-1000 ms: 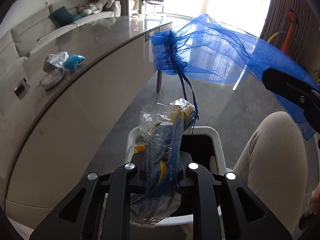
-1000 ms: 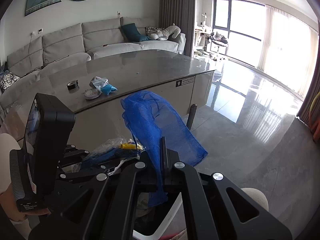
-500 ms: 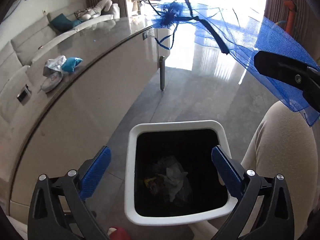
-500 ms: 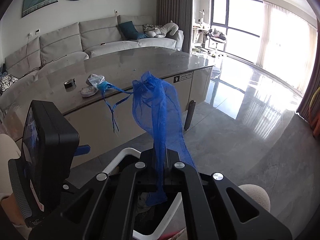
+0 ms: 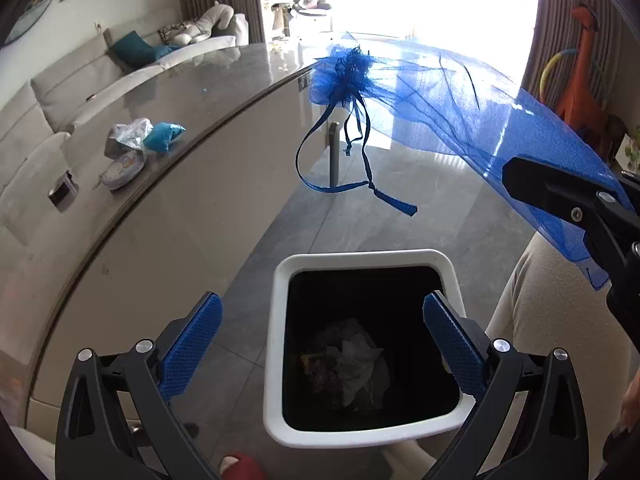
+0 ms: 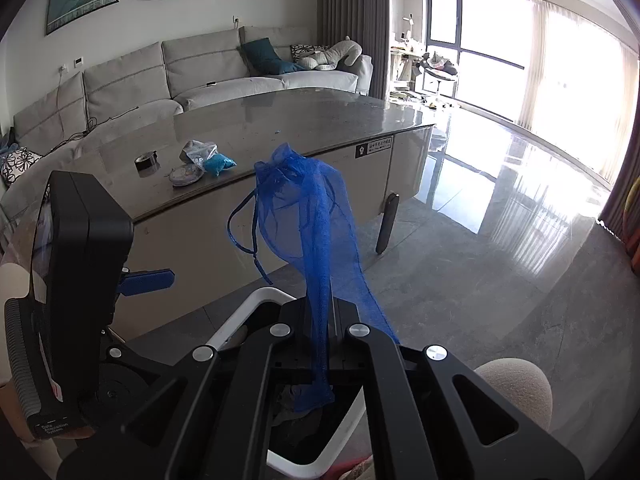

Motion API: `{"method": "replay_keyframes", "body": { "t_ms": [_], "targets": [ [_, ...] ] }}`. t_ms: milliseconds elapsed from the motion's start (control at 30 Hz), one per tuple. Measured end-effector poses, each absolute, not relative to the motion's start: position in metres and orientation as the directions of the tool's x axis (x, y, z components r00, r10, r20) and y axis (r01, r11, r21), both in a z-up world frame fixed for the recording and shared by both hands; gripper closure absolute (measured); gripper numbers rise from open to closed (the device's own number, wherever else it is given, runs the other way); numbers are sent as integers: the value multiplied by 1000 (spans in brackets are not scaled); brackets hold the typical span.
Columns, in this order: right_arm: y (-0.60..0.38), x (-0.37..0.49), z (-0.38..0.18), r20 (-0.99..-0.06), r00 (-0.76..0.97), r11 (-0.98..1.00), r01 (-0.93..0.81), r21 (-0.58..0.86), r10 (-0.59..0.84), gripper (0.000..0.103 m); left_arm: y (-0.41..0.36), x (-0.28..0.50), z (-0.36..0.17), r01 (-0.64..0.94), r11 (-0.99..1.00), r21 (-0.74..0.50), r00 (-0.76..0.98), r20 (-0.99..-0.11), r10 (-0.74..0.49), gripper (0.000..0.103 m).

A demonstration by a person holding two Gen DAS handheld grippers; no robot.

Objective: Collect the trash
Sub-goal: 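Carry the packet and mesh bag over the white bin and open both grippers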

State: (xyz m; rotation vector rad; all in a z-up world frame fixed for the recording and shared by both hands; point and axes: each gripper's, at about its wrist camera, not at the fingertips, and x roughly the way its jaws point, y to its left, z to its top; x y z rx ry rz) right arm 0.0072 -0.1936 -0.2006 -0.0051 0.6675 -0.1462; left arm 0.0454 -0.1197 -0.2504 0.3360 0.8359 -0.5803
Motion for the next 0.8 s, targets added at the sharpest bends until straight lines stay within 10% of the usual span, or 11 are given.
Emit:
{"method": "replay_keyframes", "body": {
  "t_ms": [533, 567, 700, 800],
  "targets": [
    [-169, 21, -282, -822, 566, 994, 107, -6, -66, 95, -73, 68, -238, 467, 883, 44, 599, -750, -280, 4],
    [-169, 23, -290, -841, 538, 994, 108, -7, -64, 90, -73, 68, -238, 468, 883, 41, 598, -750, -283, 4],
    [-166, 25, -306, -870, 491, 995, 103, 1, -50, 16, -73, 68, -237, 471, 881, 39, 598, -749, -286, 4],
    [-161, 25, -302, -855, 514, 995, 92, -25, -69, 4, -71, 69, -238, 470, 882, 37, 599, -747, -287, 4]
  ]
}}
